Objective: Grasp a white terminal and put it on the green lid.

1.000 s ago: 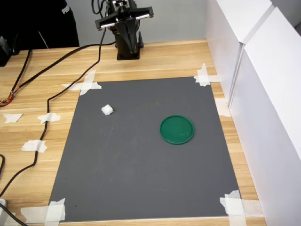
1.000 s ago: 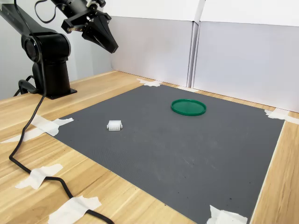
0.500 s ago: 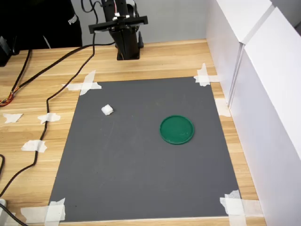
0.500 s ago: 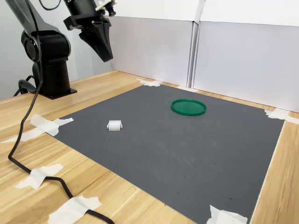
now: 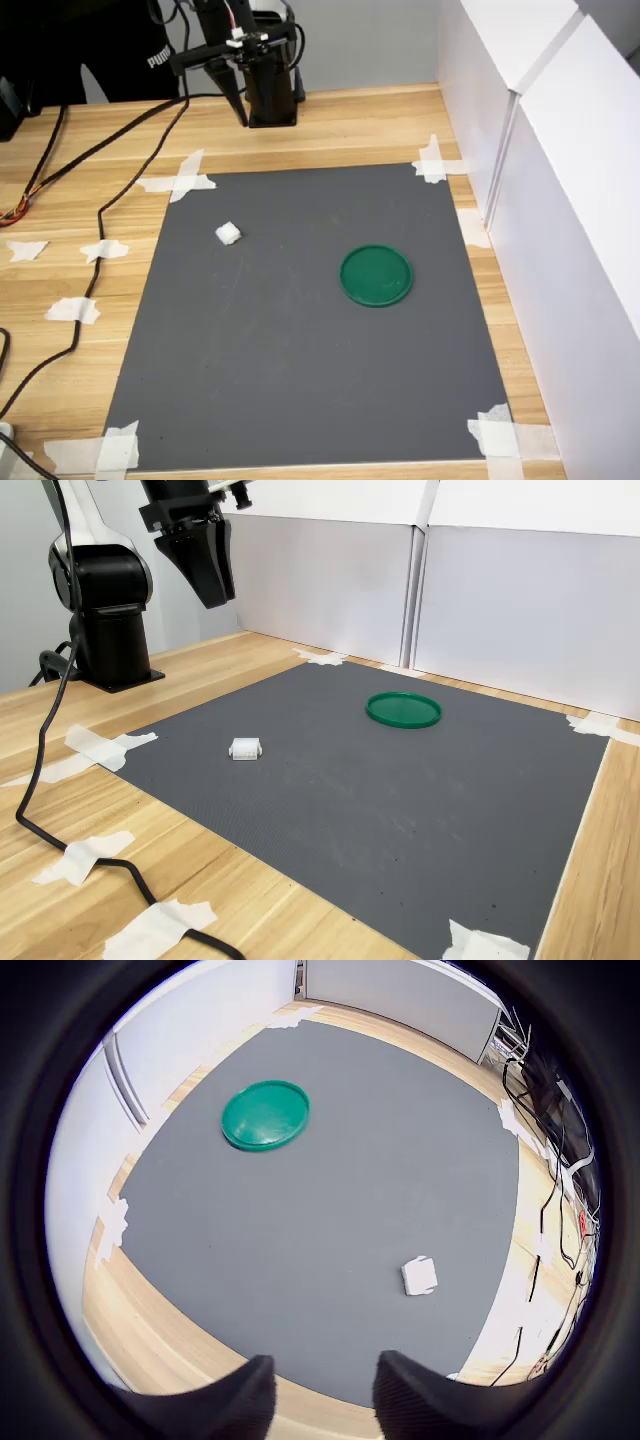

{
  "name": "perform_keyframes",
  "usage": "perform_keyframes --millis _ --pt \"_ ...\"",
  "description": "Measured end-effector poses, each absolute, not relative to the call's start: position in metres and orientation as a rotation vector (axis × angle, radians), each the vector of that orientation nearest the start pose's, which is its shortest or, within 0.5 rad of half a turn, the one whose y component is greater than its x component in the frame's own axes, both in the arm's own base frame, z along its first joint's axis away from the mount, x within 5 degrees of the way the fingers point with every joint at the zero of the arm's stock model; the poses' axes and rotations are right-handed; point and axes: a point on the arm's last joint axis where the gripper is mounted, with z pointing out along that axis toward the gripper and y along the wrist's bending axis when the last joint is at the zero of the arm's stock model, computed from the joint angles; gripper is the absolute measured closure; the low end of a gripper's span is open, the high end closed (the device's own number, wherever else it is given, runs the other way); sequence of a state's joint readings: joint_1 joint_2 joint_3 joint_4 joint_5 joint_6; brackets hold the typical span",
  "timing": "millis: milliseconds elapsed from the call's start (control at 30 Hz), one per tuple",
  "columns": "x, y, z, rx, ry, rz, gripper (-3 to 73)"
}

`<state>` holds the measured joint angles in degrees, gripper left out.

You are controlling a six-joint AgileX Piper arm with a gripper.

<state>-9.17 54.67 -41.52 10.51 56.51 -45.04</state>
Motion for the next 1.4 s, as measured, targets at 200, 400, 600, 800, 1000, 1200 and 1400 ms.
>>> perform_keyframes --millis 200,400,600,800,1000,1200,1400 --pt "0.171 -0.018 0.280 -0.838 2.574 -0.096 7.4" --pt "0.186 -0.018 0.294 -0.857 2.566 -0.058 5.6" --pt "0.204 -0.021 0.297 -0.882 2.606 -0.017 5.3" --pt "0.217 -0.039 0.286 -0.900 2.646 -0.024 5.3" --pt "0.227 -0.060 0.276 -0.958 2.616 -0.080 5.3" --pt "0.236 -0.065 0.259 -1.012 2.659 -0.038 5.8" --pt "0.245 -0.069 0.251 -1.012 2.654 -0.066 6.5"
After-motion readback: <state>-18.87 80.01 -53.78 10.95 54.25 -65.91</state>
